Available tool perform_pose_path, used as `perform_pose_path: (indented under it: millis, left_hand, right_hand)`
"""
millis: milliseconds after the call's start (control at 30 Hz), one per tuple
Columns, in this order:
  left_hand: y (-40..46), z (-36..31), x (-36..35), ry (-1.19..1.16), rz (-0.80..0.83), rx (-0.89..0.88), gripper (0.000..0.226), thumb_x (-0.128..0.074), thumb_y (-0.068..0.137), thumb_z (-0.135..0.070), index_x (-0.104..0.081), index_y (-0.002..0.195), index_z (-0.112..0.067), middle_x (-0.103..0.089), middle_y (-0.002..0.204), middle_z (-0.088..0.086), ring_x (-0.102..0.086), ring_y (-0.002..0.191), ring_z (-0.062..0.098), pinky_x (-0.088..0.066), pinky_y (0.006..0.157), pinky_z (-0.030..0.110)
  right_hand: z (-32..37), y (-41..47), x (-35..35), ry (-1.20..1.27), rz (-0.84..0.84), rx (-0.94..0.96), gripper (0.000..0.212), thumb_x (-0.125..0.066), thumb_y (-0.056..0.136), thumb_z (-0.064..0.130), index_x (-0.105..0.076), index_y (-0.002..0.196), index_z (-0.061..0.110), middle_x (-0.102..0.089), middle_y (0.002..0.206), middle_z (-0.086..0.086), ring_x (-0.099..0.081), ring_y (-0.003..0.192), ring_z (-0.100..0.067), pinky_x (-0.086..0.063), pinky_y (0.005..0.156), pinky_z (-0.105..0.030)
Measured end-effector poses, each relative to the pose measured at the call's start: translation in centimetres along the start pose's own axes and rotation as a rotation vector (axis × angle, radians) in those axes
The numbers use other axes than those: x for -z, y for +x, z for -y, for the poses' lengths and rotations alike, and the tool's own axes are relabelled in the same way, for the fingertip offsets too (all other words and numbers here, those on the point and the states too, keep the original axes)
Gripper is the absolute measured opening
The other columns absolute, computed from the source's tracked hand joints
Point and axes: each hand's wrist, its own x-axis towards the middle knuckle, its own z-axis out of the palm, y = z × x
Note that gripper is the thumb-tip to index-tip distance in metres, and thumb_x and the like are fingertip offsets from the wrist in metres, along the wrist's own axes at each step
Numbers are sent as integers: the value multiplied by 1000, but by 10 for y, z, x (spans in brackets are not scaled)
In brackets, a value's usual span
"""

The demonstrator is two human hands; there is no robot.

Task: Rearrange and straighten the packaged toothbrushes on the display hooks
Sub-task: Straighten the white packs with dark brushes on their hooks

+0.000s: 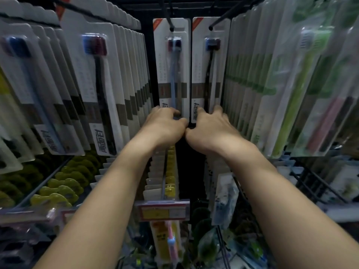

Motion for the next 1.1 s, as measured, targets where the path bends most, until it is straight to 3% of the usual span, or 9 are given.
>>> perform_pose_path:
  millis: [267,467,633,733,800,867,967,1100]
  left_hand:
    - [-6,-3,1,-76,-26,-1,54,-63,97,-47,-58,146,-26,-44,156,6,-49,140,27,-43,117,47]
    - [-19,-11,2,-59,-57,38,54,-61,103,-44,-51,149,-17,-25,154,5,-44,140,28,-37,115,37]
    - [-26,-12,4,-114,-116,25,49,-64,101,-42,-54,144,-21,-29,139,1,-47,135,26,-38,108,31]
    - [-28,-12,5,-147,-151,13,52,-64,101,-41,-52,148,-23,-29,147,2,-48,123,19,-37,97,26]
    - [-28,-11,5,-174,-178,-2,47,-64,100,-41,-55,143,-25,-32,145,1,-46,113,13,-39,94,26]
    - [-28,-11,6,-195,-205,-14,43,-64,99,-42,-58,139,-26,-35,143,0,-48,118,15,-41,94,29]
    - [-27,-11,6,-199,-235,-19,40,-61,99,-40,-60,136,-26,-43,146,0,-49,131,18,-40,95,30]
    - [-30,-11,3,-220,-276,-6,34,-61,100,-30,-59,133,-24,-51,143,1,-51,132,21,-46,107,38]
  right_hand:
    - [3,-2,-2,46,-47,12,79,-54,97,43,-20,165,20,4,173,-10,-8,158,-37,-30,122,-56]
    - [3,-6,-3,63,-76,17,74,-57,98,42,-29,160,13,0,170,-8,-12,157,-36,-35,120,-56]
    - [5,-5,-6,140,-116,29,69,-57,98,44,-38,155,10,-6,168,-7,-20,155,-36,-36,120,-54]
    - [7,-8,-4,207,-144,49,61,-59,98,43,-46,147,9,-15,162,-7,-41,142,-38,-45,111,-48]
    - [7,-10,-2,251,-169,58,55,-60,98,42,-49,141,10,-21,153,-5,-53,126,-37,-48,97,-39]
    - [7,-12,0,286,-209,76,48,-63,97,41,-51,133,13,-24,144,-5,-59,110,-33,-45,85,-34]
    - [8,-15,2,339,-262,89,35,-68,94,40,-48,116,21,-23,131,-1,-57,95,-26,-44,76,-32]
    - [9,-14,4,418,-306,43,28,-68,94,34,-56,115,20,-31,124,-1,-48,94,-21,-40,76,-29]
